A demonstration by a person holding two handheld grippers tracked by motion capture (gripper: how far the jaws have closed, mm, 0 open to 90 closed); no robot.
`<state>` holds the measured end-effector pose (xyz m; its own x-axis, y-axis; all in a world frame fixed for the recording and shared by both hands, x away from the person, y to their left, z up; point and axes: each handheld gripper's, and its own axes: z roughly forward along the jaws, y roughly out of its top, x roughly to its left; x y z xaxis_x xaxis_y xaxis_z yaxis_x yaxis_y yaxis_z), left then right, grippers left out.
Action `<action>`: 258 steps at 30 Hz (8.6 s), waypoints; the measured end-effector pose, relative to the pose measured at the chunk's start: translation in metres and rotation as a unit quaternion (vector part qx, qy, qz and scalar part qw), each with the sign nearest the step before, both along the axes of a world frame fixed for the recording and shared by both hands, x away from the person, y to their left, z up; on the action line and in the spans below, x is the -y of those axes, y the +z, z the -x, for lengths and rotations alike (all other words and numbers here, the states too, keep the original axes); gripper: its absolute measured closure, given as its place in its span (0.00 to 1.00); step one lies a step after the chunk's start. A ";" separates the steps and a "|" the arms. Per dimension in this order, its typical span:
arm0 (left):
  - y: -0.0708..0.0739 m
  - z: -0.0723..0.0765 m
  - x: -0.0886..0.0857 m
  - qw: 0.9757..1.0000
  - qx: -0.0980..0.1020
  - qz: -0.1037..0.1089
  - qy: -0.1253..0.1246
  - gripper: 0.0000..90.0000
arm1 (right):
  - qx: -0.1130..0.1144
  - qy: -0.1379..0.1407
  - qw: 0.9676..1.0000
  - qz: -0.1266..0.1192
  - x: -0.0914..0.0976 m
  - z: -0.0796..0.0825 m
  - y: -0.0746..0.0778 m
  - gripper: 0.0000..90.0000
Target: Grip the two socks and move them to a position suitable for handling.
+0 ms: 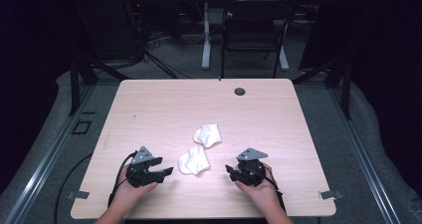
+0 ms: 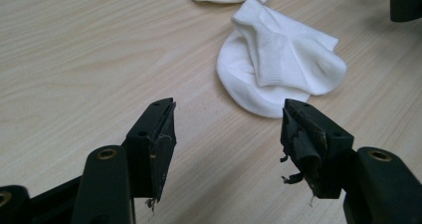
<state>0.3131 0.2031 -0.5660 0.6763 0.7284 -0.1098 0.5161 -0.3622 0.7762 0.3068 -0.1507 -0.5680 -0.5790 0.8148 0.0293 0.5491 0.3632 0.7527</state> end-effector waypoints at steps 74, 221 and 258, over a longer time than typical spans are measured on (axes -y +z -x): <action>-0.004 -0.007 0.008 1.000 -0.016 0.004 0.014 0.55 | -0.054 0.065 0.996 -0.018 -0.089 -0.042 0.000 1.00; -0.012 -0.004 0.056 0.999 -0.026 -0.025 -0.014 0.98 | 0.026 0.068 0.997 -0.033 -0.044 0.004 0.037 0.97; -0.011 0.009 0.033 0.998 -0.054 -0.018 -0.020 0.98 | -0.066 0.038 0.997 -0.008 -0.014 0.003 -0.002 0.88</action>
<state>0.3046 0.1696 -0.5770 0.6907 0.7058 -0.1573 0.5804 -0.4115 0.7027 0.3039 -0.1372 -0.5701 -0.6292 0.7677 0.1213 0.6146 0.3959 0.6823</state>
